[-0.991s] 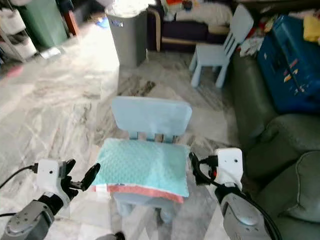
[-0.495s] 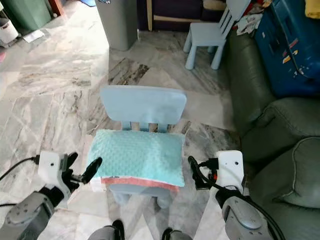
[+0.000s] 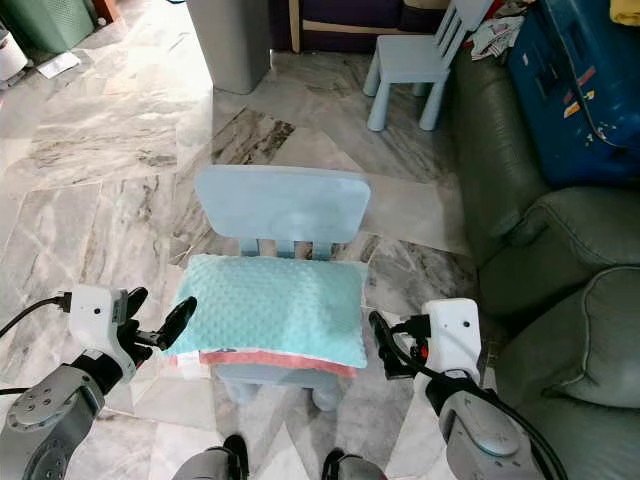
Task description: Move the pillow to the sofa
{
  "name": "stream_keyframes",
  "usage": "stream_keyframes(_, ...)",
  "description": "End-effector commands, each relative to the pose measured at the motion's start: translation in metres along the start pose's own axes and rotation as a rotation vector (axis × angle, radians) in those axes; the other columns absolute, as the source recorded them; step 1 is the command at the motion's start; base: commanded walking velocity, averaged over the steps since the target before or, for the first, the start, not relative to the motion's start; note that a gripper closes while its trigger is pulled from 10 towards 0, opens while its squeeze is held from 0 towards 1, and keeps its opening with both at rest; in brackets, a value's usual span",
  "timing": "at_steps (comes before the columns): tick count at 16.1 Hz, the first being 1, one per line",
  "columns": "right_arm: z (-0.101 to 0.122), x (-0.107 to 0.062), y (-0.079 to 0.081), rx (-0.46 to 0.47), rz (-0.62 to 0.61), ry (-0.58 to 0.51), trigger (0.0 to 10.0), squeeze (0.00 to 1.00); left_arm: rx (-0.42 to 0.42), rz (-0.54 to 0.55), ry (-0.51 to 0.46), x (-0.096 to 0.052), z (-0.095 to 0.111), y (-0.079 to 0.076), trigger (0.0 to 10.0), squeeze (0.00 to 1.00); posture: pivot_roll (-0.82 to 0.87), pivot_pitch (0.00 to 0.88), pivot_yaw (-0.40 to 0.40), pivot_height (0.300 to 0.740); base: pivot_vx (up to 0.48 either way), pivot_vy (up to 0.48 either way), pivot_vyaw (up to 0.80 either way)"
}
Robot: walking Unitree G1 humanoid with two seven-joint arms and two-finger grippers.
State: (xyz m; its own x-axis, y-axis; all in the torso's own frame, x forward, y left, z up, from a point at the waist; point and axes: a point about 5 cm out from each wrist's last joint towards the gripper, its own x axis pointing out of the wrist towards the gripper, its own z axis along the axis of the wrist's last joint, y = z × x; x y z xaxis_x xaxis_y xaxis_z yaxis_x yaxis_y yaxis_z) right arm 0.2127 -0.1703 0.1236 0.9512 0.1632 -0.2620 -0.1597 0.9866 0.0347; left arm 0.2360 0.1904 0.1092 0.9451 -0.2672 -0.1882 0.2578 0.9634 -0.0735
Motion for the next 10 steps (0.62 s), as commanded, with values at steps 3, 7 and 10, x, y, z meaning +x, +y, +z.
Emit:
stream_keyframes(3,0.0030,-0.0041,0.0027,-0.001,0.005,-0.010,10.0,0.00,-0.009,-0.006,0.019,-0.0024,-0.0061,0.0000,10.0,0.00,-0.05,0.251,-0.017,0.705,0.000,0.000,0.00)
stream_keyframes(7,0.0027,-0.0034,0.0053,0.003,0.013,-0.007,10.0,0.00,-0.011,-0.002,0.022,-0.0033,-0.0061,0.0001,10.0,0.00,-0.05,0.258,-0.018,0.666,0.000,0.000,0.00)
stream_keyframes(10,0.0034,-0.0017,0.0061,0.005,0.015,-0.009,10.0,0.00,-0.015,0.002,0.027,-0.0042,-0.0076,-0.0003,10.0,0.00,-0.05,0.259,-0.018,0.642,0.000,0.000,0.00)
